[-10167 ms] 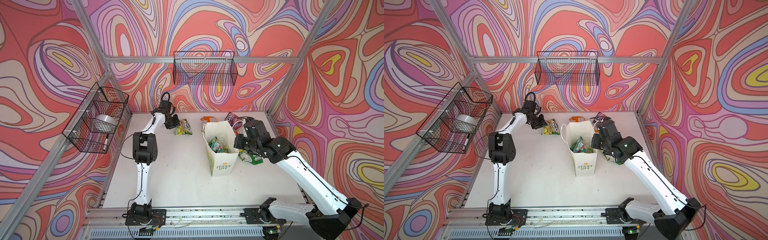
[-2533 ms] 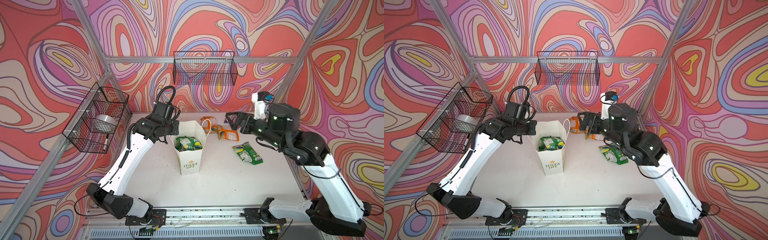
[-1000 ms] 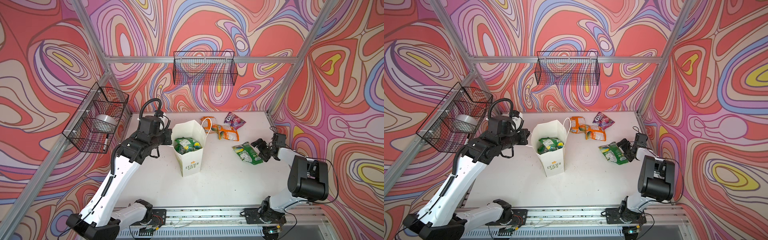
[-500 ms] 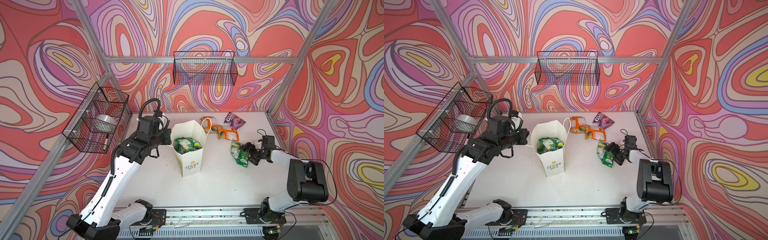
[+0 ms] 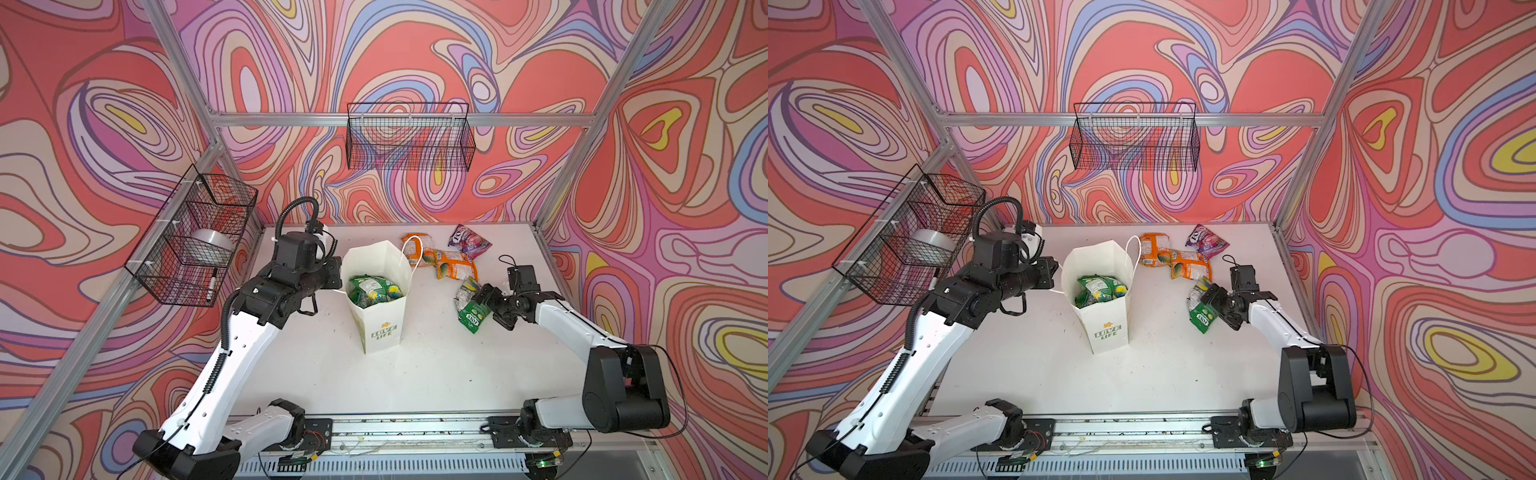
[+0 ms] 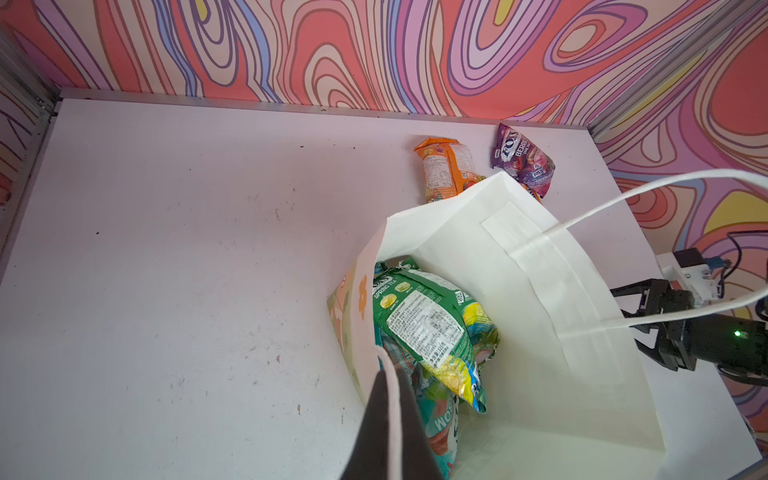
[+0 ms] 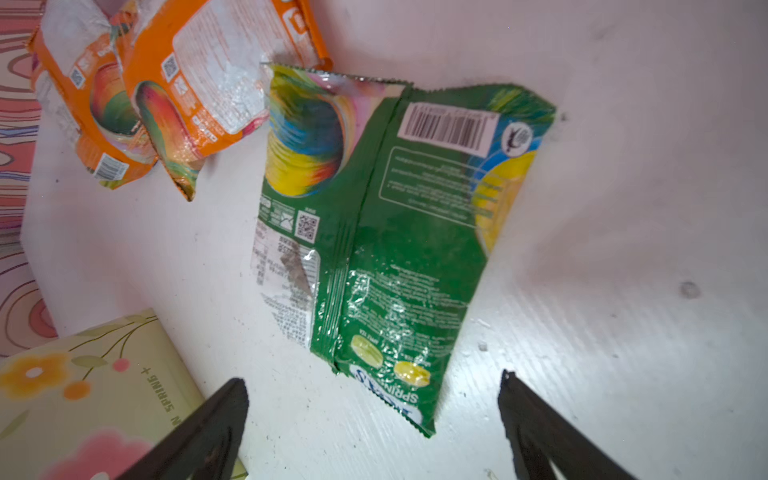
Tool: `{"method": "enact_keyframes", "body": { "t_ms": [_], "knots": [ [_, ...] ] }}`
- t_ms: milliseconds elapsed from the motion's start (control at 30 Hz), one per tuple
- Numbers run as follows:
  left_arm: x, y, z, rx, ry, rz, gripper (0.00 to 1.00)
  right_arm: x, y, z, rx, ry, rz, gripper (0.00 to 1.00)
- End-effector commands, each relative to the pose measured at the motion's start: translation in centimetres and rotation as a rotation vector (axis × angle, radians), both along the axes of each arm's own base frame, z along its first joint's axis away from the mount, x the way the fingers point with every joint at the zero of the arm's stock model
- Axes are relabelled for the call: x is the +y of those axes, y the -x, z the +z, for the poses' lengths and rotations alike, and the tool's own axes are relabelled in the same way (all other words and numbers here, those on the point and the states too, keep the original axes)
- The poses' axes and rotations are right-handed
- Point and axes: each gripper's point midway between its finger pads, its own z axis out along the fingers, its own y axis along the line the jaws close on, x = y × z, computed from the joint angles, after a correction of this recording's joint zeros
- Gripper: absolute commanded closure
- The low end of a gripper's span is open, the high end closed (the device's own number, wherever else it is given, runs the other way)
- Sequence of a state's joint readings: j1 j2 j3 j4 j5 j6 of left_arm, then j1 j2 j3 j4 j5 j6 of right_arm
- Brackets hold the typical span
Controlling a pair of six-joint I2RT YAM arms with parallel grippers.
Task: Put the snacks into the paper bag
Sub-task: 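Lower the right gripper and grasp the green Spring Tea packet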
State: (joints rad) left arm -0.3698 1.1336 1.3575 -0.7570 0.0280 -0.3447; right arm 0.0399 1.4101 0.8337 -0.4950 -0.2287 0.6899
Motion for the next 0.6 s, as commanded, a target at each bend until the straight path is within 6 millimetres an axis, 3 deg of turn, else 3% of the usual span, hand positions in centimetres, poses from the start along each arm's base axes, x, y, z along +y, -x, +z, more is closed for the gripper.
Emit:
{"method": "enact_keyframes", "body": {
  "t_ms": [0, 133, 267, 400, 567],
  "knots": [
    [0.0, -0.2, 0.9, -0.030, 0.044, -0.001, 1.00, -1.8, -0.7, 0.2, 0.035, 0.108, -0.025, 0.02],
    [0.3, 0.0, 1.4, -0.038, 0.090, -0.006, 1.00, -1.8, -2.5, 0.5, 0.044, 0.124, -0.011, 0.02],
    [0.6, 0.0, 1.4, -0.043, 0.083, 0.001, 1.00, -1.1, -3.5, -0.8, 0.084, 0.085, 0.002, 0.02],
    [0.7, -0.4, 1.0, -0.040, 0.078, 0.009, 1.00, -1.2, -3.3, -2.8, 0.133, 0.085, -0.025, 0.02],
    [0.6, -0.3, 1.1, -0.031, 0.098, -0.002, 1.00, -1.8, -3.6, -3.6, 0.133, 0.112, -0.066, 0.01]
  ]
}}
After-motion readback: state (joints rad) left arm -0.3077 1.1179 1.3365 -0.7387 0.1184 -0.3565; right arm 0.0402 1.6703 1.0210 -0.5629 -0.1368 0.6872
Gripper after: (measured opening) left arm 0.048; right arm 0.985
